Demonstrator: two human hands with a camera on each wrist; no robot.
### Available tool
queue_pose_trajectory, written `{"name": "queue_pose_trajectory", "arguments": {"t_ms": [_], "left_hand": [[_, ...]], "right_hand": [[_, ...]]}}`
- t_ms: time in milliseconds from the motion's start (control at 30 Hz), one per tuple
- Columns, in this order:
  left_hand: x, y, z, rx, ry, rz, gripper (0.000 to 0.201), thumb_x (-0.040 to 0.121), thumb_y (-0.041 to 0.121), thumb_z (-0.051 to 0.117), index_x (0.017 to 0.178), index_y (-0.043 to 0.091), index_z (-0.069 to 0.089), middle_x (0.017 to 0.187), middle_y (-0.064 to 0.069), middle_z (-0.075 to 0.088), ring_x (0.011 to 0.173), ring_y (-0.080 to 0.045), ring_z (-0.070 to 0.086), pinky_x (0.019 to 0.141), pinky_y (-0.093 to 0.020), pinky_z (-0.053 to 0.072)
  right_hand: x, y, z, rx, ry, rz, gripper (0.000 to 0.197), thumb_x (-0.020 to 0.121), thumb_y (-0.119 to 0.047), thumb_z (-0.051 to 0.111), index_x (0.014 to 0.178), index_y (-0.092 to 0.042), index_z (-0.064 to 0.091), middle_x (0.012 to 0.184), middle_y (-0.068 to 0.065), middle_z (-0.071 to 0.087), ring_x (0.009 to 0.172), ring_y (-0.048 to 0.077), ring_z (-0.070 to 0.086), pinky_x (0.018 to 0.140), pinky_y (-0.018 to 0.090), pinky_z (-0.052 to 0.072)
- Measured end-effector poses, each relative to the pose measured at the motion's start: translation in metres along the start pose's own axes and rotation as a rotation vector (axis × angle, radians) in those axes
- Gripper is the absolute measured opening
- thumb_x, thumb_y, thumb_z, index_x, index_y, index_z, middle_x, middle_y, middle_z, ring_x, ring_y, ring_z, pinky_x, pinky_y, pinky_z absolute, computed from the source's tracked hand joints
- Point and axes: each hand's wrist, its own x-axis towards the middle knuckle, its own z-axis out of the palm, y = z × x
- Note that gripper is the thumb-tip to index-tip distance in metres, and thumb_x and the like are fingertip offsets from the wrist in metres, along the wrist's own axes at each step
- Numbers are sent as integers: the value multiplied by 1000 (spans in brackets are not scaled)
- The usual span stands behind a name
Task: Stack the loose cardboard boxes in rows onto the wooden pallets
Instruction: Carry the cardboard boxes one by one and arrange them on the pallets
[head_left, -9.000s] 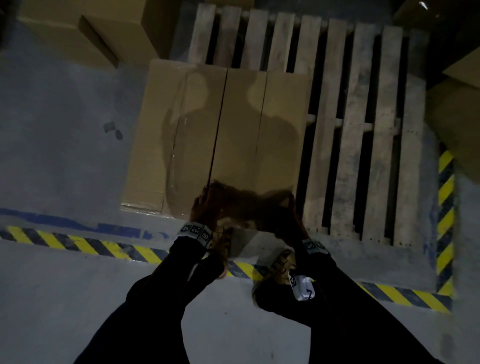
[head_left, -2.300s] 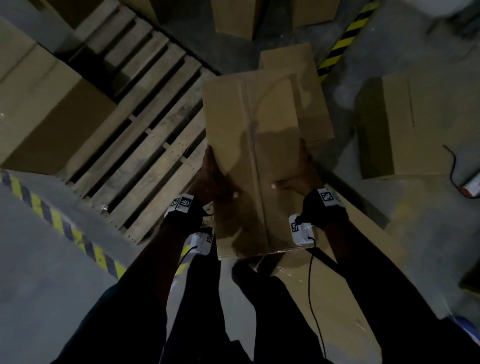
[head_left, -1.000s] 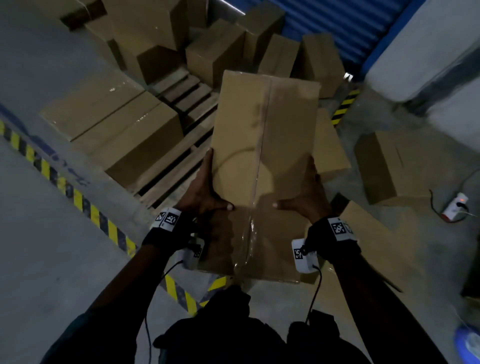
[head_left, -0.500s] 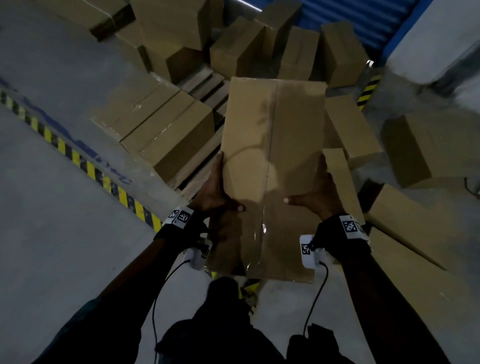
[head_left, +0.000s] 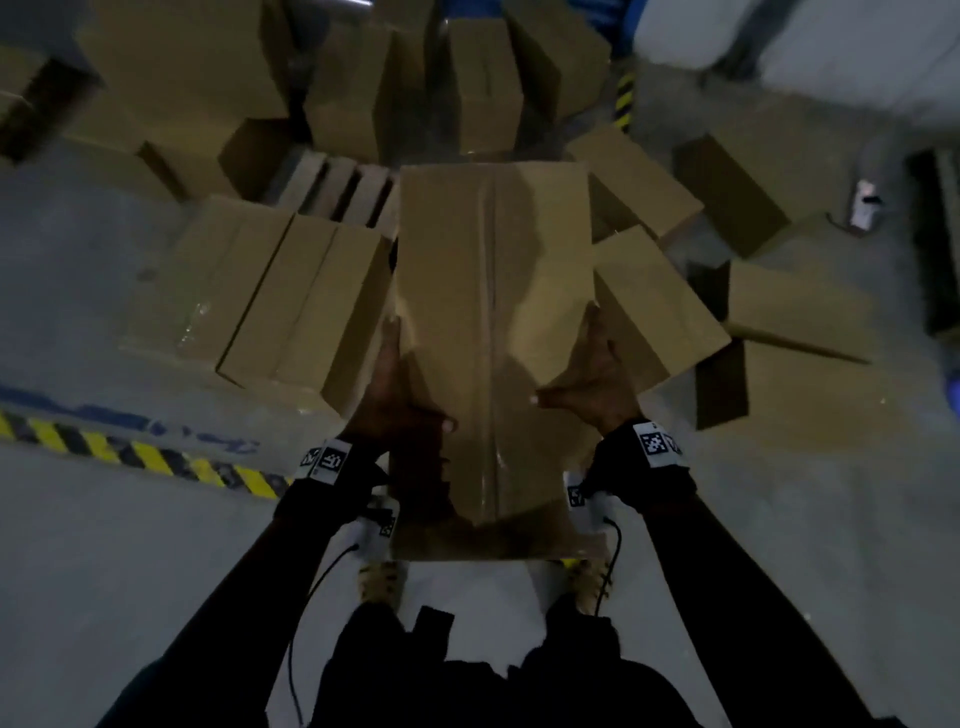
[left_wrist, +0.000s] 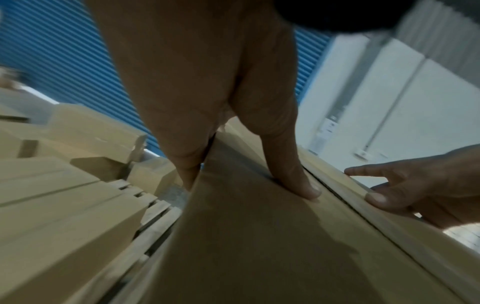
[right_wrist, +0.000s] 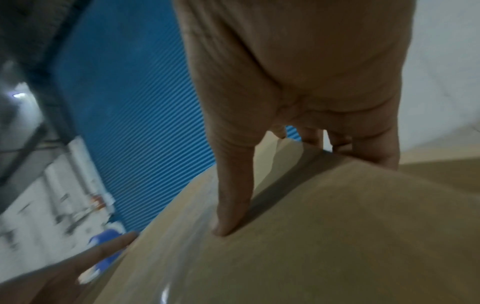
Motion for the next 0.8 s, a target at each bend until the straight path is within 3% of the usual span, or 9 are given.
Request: {"name": "queue_pose_trajectory", "arguments": {"t_ms": [167, 267, 333, 433, 533, 600, 633, 700, 800], "left_hand": [[-18, -10, -66, -53, -74, 24, 153, 34, 60, 94, 155, 13, 14, 158, -9, 26, 146, -25, 27, 116, -48, 31], [-21, -25, -82, 22, -63, 58, 151, 39, 49, 95, 155, 15, 3, 160, 3, 15, 148, -8, 17, 119, -36, 26], [-19, -35, -86, 92, -32, 27, 157, 36, 49, 94, 155, 14, -3, 162, -1, 8, 149, -12, 11, 120, -38, 21], [-7, -48, -83, 129, -65, -97, 134, 57, 13, 93, 155, 25, 3, 162, -10, 15, 148, -25, 19, 119, -50, 23], [18, -76, -78, 84, -102, -151, 118, 71, -10, 79, 147, 44, 6, 147, -6, 41, 131, -11, 44, 114, -47, 34], [42, -113, -75, 68, -99, -130, 114, 74, -23, 67, 153, 25, 0, 109, 0, 62, 94, 2, 63, 92, -38, 52], [51, -125, -75, 51, -115, -106, 119, 70, -24, 70, 154, 17, -3, 101, 0, 66, 89, -2, 66, 86, -35, 55], [72, -151, -71, 77, -112, -116, 129, 63, -9, 84, 156, 22, 1, 128, 0, 57, 112, -10, 57, 100, -37, 48], [107, -201, -65, 98, -36, -17, 145, 47, 15, 97, 155, 28, 2, 155, 6, 21, 135, -1, 31, 112, -34, 36]], "right_hand": [[-21, -30, 58, 69, 11, 16, 149, 52, -35, 96, 156, -26, -11, 162, 8, 11, 147, 30, 17, 115, 38, 24], [-22, -32, 85, 95, 19, 29, 147, 50, -37, 96, 157, -27, -4, 161, 6, 17, 145, 31, 23, 114, 43, 29], [-22, -30, 99, 134, 1, 43, 144, 52, -35, 96, 157, -28, -3, 160, 4, 19, 144, 31, 23, 114, 47, 31], [-10, -17, 122, 168, -50, 68, 143, 54, -35, 95, 156, -29, -5, 159, 4, 22, 142, 32, 26, 111, 50, 34], [13, 2, 146, 183, -55, 70, 143, 56, -35, 95, 156, -26, -7, 158, 8, 22, 143, 33, 26, 113, 47, 32], [35, 20, 166, 177, -42, 60, 143, 55, -37, 95, 156, -25, -5, 158, 10, 24, 141, 32, 29, 113, 44, 32], [46, 28, 175, 181, -31, 41, 143, 54, -39, 94, 157, -25, -4, 156, 10, 26, 140, 31, 31, 112, 43, 33], [67, 45, 197, 210, -6, -2, 142, 53, -40, 95, 157, -25, -2, 155, 10, 29, 140, 30, 31, 113, 43, 32], [99, 74, 237, 212, -10, -39, 146, 48, -44, 95, 156, -27, 0, 155, 10, 29, 139, 30, 33, 113, 48, 33]]}}
